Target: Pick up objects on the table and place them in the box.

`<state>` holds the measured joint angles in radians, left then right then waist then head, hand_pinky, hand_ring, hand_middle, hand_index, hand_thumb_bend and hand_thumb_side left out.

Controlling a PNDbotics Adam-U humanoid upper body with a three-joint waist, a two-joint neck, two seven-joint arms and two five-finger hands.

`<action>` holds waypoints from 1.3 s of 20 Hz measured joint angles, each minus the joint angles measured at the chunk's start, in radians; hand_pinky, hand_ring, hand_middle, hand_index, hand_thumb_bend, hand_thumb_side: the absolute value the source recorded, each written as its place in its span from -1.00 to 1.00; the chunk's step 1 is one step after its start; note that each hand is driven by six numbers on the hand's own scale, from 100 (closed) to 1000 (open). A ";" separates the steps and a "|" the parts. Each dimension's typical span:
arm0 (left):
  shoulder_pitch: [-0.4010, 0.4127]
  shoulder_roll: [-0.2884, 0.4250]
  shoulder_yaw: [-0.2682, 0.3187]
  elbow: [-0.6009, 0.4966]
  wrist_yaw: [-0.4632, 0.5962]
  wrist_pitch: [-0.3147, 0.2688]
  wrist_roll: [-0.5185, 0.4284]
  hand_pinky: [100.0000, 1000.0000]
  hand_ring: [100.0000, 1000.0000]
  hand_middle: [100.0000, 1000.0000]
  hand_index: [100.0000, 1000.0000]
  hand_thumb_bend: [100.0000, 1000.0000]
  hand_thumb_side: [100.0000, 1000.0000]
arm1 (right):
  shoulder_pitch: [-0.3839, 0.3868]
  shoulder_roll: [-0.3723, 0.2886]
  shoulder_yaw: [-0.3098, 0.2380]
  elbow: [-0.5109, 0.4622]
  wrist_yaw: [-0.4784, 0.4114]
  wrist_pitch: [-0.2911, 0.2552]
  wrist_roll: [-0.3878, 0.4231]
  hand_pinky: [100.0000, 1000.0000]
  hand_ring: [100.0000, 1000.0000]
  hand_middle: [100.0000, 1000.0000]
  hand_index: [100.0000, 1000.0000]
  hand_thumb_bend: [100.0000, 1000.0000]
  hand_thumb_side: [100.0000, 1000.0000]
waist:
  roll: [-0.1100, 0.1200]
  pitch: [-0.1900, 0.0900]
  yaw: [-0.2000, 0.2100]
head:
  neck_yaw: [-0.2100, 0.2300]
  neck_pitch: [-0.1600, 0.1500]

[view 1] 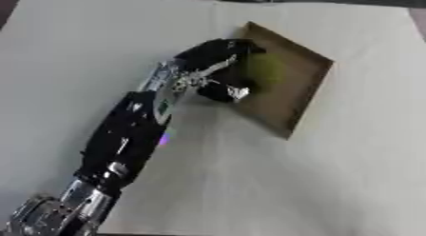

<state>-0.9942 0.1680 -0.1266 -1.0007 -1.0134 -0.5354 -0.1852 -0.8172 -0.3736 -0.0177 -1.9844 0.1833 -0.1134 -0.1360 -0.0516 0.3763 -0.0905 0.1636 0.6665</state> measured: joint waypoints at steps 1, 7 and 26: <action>0.000 0.004 0.003 -0.012 -0.003 0.010 0.005 0.61 0.78 0.76 0.93 -1.00 0.17 | 0.000 0.000 0.000 0.000 0.000 0.002 0.000 0.64 0.36 0.12 0.31 -1.00 -0.05 | 0.000 0.000 0.001 | -0.001 0.000; -0.001 0.015 0.008 -0.069 -0.034 0.071 0.074 0.63 0.80 0.76 0.93 -0.73 0.18 | 0.001 0.000 0.000 0.000 0.000 0.005 0.000 0.64 0.36 0.12 0.31 -1.00 -0.05 | 0.000 0.000 0.004 | -0.002 0.002; 0.094 0.174 0.045 -0.295 0.132 0.132 0.268 0.41 0.56 0.46 0.69 -1.00 -0.80 | 0.038 -0.055 -0.037 0.000 0.022 -0.004 -0.059 0.63 0.35 0.11 0.30 -1.00 -0.08 | 0.041 -0.024 0.069 | -0.063 0.037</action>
<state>-0.9003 0.3419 -0.0812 -1.2959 -0.8818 -0.4031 0.0825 -0.7787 -0.4283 -0.0548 -1.9844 0.2051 -0.1175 -0.1951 -0.0105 0.3524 -0.0215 0.1003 0.7039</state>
